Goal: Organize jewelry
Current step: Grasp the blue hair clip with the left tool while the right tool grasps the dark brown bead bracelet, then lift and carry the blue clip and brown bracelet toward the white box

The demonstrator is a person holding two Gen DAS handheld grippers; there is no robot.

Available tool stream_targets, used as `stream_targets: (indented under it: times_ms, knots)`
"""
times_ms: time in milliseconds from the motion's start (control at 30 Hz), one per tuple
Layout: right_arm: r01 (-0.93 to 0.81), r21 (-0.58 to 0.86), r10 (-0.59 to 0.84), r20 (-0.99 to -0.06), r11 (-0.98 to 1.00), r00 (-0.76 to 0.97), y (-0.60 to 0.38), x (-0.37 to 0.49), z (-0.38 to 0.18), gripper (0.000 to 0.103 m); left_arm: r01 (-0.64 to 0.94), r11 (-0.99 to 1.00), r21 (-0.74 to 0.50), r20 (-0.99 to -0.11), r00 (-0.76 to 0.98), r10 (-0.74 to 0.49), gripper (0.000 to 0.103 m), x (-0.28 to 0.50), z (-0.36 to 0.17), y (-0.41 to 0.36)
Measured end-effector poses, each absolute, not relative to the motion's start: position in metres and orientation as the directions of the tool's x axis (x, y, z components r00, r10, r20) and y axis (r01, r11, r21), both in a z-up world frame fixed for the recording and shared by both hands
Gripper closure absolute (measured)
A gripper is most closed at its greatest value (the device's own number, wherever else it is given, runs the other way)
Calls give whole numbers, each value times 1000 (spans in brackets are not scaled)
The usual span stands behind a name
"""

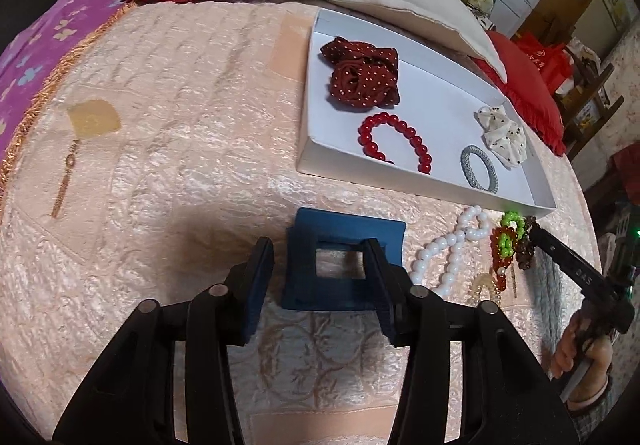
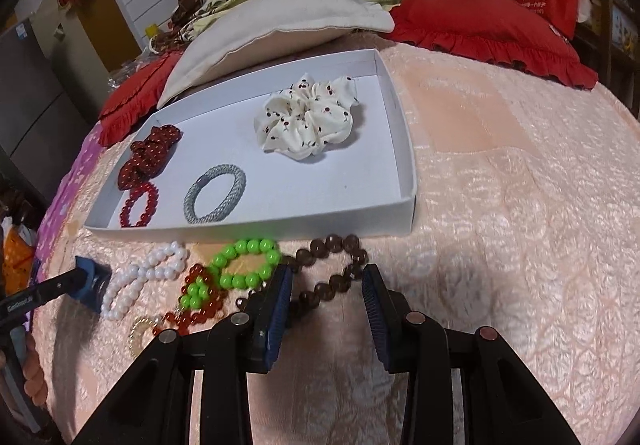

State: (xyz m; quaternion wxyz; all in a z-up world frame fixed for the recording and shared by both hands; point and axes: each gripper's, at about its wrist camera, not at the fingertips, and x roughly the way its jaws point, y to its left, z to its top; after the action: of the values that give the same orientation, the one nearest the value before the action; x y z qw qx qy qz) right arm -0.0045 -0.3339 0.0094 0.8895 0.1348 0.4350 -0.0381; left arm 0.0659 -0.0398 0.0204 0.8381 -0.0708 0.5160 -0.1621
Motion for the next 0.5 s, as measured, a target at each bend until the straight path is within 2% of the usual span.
stream_targets:
  times_ms: [133,233,367,500]
  knots:
    - [195,165,9,-785,967,620,-331,-3,9,77,196,934,-299,-837,416,-355,54,65,19,-41]
    - [188,139,-6,-788,972,615,-330,-6,8,95,198,931,-308,-836,411,-364,62,64,19,-43]
    - [168,161,26,-792,973,609,-331,-13,9,95,186,939,-289,-831,437,-343,78,58,31,-44]
    - [156,174,36,-774,972,632,-328,-26,21,95,211,938,-277,-822,454,-344,87,47,47,-48]
